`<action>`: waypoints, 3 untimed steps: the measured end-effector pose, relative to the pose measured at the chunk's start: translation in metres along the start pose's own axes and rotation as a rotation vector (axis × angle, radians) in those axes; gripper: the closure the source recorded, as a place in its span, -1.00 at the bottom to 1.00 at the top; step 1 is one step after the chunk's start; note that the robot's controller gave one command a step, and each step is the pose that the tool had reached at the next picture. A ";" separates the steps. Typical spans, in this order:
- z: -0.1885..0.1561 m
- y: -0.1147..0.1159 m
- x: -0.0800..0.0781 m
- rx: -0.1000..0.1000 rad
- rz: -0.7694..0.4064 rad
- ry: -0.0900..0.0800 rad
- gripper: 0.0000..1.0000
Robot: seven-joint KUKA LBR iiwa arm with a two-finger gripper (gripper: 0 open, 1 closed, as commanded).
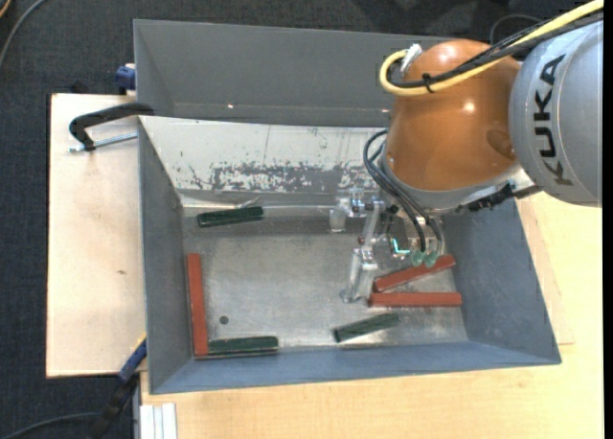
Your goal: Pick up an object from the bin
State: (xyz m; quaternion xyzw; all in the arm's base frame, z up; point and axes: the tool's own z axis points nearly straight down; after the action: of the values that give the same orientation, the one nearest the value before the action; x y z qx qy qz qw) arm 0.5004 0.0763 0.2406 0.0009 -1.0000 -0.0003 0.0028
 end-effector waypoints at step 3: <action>0.169 -0.147 -0.045 0.000 -0.099 -0.011 1.00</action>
Offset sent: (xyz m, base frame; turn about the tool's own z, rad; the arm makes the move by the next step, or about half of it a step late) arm 0.0341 -0.0814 -0.1616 -0.0229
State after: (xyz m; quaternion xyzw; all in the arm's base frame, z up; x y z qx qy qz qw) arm 0.5448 -0.0702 0.0709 0.0501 -0.9987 -0.0003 -0.0025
